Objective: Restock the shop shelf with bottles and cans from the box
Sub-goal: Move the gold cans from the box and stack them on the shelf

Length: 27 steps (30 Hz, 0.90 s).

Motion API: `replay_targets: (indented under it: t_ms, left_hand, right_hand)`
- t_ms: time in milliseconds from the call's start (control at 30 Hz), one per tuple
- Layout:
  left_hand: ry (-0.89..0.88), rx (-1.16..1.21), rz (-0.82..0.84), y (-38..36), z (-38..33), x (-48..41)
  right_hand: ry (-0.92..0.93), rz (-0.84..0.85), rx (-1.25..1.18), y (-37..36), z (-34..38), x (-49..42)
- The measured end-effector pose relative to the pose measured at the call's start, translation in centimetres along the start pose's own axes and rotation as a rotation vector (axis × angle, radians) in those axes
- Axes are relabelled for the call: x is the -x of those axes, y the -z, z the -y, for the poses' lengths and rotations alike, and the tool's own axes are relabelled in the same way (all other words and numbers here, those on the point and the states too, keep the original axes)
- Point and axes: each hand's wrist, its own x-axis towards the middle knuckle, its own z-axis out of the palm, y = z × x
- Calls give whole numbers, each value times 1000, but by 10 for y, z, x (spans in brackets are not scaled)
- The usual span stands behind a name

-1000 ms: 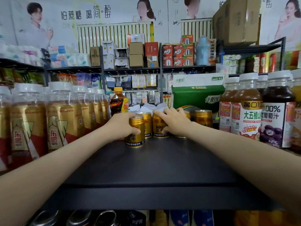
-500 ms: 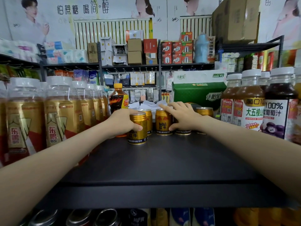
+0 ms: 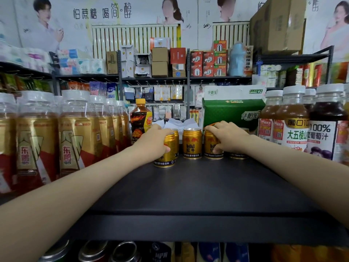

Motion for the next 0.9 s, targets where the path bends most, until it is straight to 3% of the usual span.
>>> replay_targets:
  t_ms: [233, 667, 800, 900]
  left_hand:
    - [-68, 55, 36, 3, 1, -1]
    - [-125, 62, -41, -2, -7, 7]
    - [-148, -35, -23, -5, -8, 9]
    - [-143, -72, -28, -9, -10, 11]
  right_hand:
    - [-45, 50, -222, -4, 4, 3]
    - [-83, 71, -297, -3, 7, 9]
    - [-77, -9, -164, 1, 15, 16]
    - [-115, -53, -271, 7, 24, 26]
